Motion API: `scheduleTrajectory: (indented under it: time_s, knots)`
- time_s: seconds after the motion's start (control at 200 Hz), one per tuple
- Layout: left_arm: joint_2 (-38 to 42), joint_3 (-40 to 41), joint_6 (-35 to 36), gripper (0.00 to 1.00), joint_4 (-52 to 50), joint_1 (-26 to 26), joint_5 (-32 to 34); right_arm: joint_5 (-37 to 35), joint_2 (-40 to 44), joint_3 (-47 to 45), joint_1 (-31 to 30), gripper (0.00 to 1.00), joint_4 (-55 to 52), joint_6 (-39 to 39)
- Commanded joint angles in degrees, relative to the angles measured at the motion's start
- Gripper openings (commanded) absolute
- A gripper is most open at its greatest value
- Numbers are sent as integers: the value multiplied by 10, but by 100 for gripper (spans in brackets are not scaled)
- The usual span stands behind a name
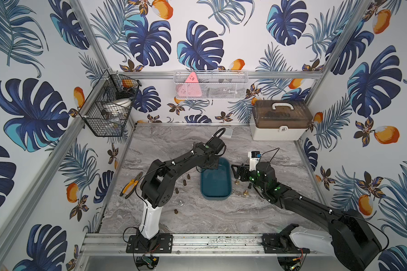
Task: Put the chess pieces into the storage box
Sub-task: Place the chess piece in the storage box.
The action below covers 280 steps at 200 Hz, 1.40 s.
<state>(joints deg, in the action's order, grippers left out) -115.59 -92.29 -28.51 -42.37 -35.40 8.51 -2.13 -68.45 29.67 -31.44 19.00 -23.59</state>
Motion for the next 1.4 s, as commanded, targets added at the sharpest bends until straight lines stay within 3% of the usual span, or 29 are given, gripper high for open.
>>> scheduleTrajectory:
  time_s: [0.0,0.981,1.396]
  knots:
    - [-11,2,5,9,28,0,3,17,-1,-7,-1,89,39,-7]
    - [-87,-19,5,9,39,15,29,38,2,-18,-1,89,62,-6]
    - [-72,-16,3,24,32,14,31,39,-2,-16,0,89,62,-9]
